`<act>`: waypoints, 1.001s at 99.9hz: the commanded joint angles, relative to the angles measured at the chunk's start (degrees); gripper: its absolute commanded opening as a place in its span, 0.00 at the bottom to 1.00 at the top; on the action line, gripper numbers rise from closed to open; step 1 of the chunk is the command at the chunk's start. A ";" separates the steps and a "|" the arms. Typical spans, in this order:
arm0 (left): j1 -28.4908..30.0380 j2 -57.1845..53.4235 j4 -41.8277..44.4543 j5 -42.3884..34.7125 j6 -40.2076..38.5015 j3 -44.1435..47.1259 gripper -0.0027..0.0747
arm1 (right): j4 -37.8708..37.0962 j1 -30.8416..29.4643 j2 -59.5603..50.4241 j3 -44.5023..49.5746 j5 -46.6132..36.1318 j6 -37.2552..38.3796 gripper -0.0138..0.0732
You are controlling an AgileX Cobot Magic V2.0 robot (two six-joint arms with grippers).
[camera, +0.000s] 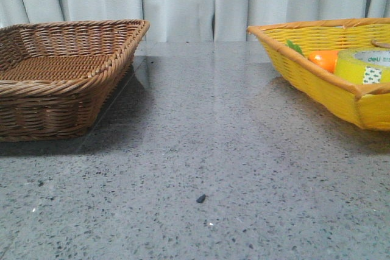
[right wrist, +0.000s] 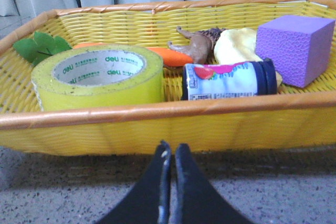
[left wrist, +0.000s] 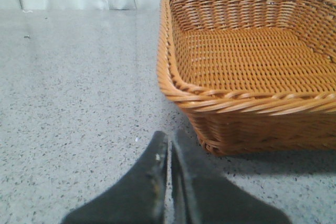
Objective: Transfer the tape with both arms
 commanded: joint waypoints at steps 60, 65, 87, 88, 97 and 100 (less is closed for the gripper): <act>0.17 2.95 1.04 -10.29 -0.53 -8.93 0.01 | 3.06 -0.38 2.50 -14.37 -0.24 -0.42 0.09; 0.17 4.62 1.69 -10.29 -0.53 -10.67 0.01 | 5.33 -0.38 4.48 -16.92 1.99 -0.42 0.09; 0.17 13.60 1.86 -10.29 -0.53 -17.88 0.01 | 6.02 -0.38 17.47 -28.52 12.56 -0.42 0.09; 0.17 13.89 1.86 -10.29 -0.53 -18.25 0.01 | 6.02 -0.38 17.95 -29.31 12.79 -0.42 0.09; 0.17 17.11 1.86 -10.29 -0.53 -20.20 0.01 | 6.02 -0.38 24.46 -34.37 15.88 -0.52 0.09; 0.17 17.96 1.86 -10.39 -0.53 -20.76 0.01 | 6.06 -0.38 27.02 -35.98 17.04 -0.52 0.10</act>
